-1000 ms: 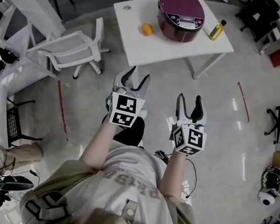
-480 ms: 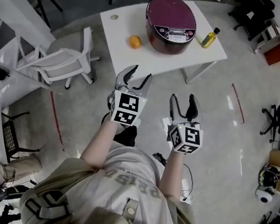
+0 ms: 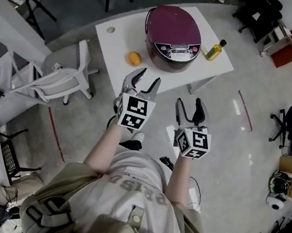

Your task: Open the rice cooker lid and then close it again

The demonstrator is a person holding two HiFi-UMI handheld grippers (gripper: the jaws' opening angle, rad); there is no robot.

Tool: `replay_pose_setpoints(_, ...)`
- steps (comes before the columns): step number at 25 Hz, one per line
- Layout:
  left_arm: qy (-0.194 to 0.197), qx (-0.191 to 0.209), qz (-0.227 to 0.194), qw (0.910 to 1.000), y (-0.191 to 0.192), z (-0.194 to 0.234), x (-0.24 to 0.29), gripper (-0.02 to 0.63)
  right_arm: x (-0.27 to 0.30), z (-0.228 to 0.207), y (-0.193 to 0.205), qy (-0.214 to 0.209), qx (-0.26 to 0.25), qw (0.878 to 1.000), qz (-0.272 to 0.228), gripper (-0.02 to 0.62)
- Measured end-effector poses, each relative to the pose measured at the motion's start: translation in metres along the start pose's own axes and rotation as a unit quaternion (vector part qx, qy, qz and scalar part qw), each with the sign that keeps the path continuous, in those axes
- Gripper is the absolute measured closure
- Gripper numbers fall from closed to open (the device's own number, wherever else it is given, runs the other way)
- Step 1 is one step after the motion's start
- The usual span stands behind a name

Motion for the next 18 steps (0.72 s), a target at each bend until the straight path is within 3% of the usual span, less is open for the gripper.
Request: replay_pose_setpoints(18,0.023,0.01,0.012,0.9996,-0.004,0.034,0.065,0.387,0.071,-0.016,0.002,0.009,0.002,1.0,0.007,0.302)
Point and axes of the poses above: the fingertips, and each gripper's own axes: x forward along the fingers, z to its left, y out of its underside, the point moved 6 cm from there along -x, backward along the fingers, and after that the axes turned 9 degrees about -x, right-handed, at the moved point
